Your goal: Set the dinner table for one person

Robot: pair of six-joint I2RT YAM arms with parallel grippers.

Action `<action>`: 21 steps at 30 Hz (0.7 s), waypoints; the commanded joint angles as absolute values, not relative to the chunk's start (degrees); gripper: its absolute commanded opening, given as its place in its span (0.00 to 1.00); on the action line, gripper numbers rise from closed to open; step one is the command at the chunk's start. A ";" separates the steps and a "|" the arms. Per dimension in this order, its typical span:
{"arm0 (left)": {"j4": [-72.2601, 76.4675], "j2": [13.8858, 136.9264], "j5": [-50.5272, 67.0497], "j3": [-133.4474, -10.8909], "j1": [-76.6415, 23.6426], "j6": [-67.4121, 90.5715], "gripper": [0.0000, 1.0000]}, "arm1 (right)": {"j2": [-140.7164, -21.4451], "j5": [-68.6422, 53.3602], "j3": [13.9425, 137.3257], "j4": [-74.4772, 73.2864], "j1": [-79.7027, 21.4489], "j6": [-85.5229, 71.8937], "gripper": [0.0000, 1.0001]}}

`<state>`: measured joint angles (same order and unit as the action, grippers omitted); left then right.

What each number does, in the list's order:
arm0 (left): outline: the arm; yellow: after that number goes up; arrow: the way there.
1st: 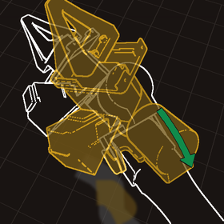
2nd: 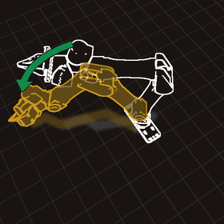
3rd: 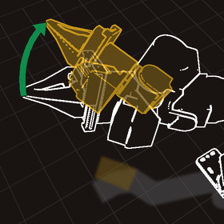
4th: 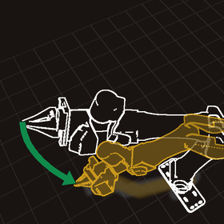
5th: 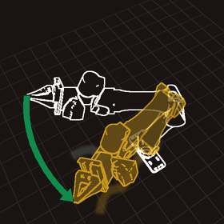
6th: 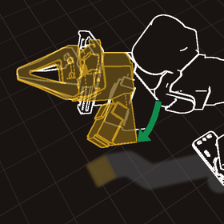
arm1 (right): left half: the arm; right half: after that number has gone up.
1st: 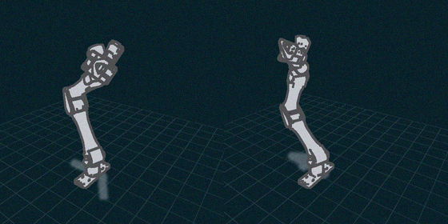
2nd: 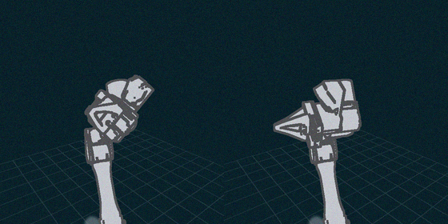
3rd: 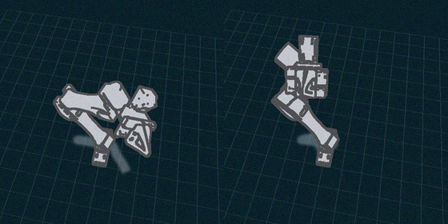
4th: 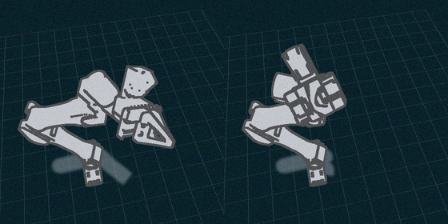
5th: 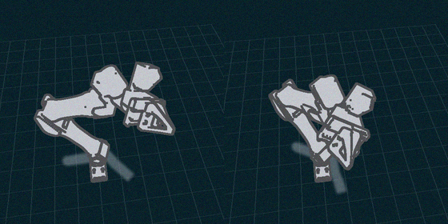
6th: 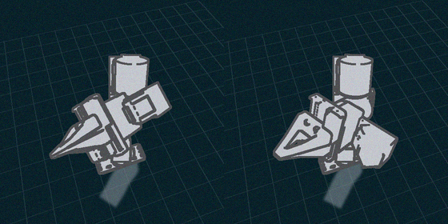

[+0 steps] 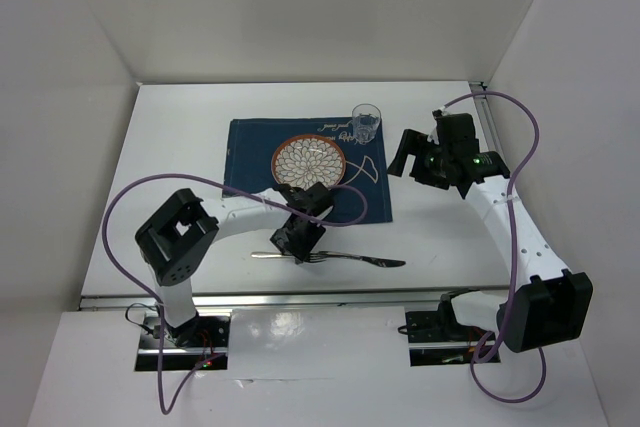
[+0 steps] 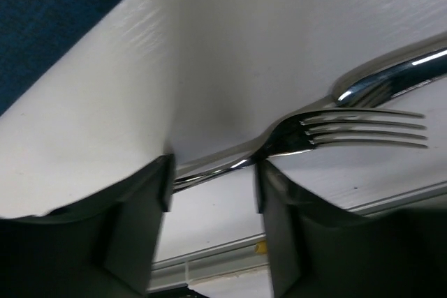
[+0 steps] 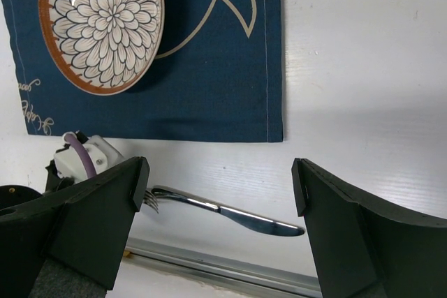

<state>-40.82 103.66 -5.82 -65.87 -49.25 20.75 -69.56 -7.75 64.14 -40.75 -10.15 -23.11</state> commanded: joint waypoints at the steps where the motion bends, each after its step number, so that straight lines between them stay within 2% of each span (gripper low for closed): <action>1: -38.67 105.56 -3.87 -64.95 -49.39 19.25 0.62 | -67.85 -7.47 63.98 -40.34 -10.63 -23.55 0.97; 6: -38.67 105.56 -1.41 -64.95 -49.39 18.63 0.51 | -67.85 -7.47 63.98 -40.34 -10.63 -23.55 0.97; 8: -38.67 105.56 -1.41 -64.95 -49.39 18.11 0.37 | -67.85 -7.47 63.98 -40.34 -10.63 -23.55 0.97; 9: -38.67 105.03 -1.41 -64.95 -49.39 18.11 0.34 | -67.85 -7.47 63.98 -40.34 -10.63 -23.55 0.97; 12: -39.20 103.89 -1.41 -65.48 -49.39 18.11 0.33 | -67.85 -7.47 63.98 -40.34 -10.63 -23.55 0.97; 15: -39.73 102.84 -1.41 -66.01 -49.39 17.58 0.25 | -67.85 -7.47 63.46 -40.34 -10.63 -23.55 0.97; 19: -41.04 101.61 -0.88 -67.24 -49.39 17.05 0.00 | -67.85 -7.47 63.46 -40.34 -10.63 -24.08 0.97; 21: -42.62 100.73 -0.27 -68.37 -49.39 16.52 0.00 | -67.85 -7.47 63.46 -40.34 -10.63 -24.08 0.97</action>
